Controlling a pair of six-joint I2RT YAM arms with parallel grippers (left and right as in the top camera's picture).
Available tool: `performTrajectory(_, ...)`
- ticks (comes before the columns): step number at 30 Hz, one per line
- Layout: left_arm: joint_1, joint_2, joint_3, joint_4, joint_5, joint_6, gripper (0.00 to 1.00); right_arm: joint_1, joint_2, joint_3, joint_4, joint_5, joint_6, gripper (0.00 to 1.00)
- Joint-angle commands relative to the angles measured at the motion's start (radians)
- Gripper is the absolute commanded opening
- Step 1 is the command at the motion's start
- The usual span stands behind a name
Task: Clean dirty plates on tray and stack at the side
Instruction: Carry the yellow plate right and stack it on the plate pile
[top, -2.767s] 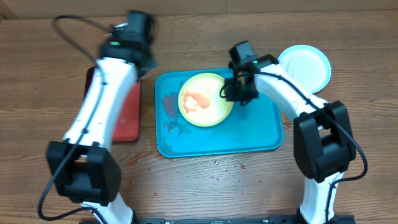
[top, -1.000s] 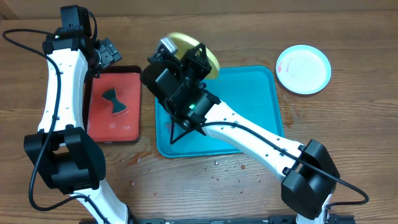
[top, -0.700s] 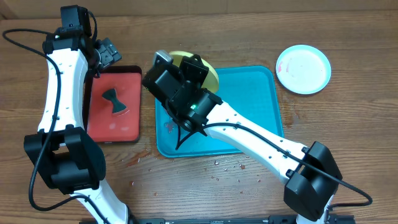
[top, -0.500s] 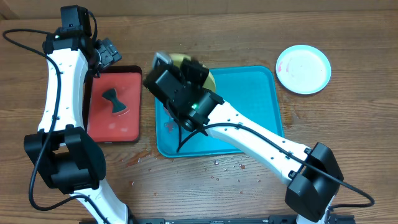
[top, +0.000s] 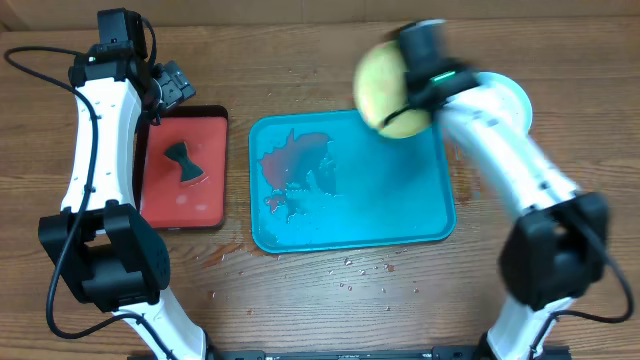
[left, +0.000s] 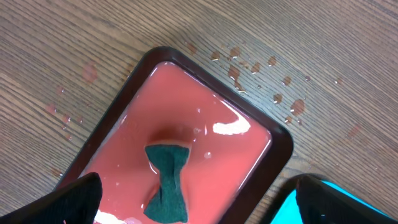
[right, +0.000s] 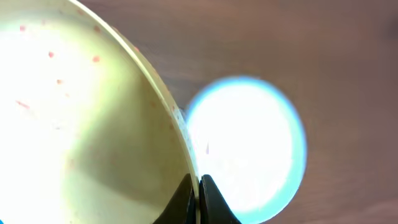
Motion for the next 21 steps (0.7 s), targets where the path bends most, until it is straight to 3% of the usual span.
performTrajectory(1,-0.001,-0.009,0.013,-0.003,-0.003,0.009,1.00,-0.199,0.008,0.014,-0.021,-0.537,0.162,0.04)
performTrajectory(4,-0.001,-0.009,0.013,-0.003,-0.003,0.009,1.00,-0.360,0.048,0.014,-0.049,-0.694,0.162,0.04)
performTrajectory(8,-0.001,-0.009,0.013,-0.003,-0.003,0.009,1.00,-0.502,0.116,0.014,-0.076,-0.746,0.162,0.04)
performTrajectory(17,-0.001,-0.009,0.013,-0.003,-0.003,0.009,1.00,-0.581,0.163,0.014,-0.070,-0.527,0.249,0.04)
performTrajectory(21,-0.001,-0.009,0.013,-0.003,-0.003,0.009,1.00,-0.583,0.165,0.013,-0.064,-0.524,0.247,0.04)
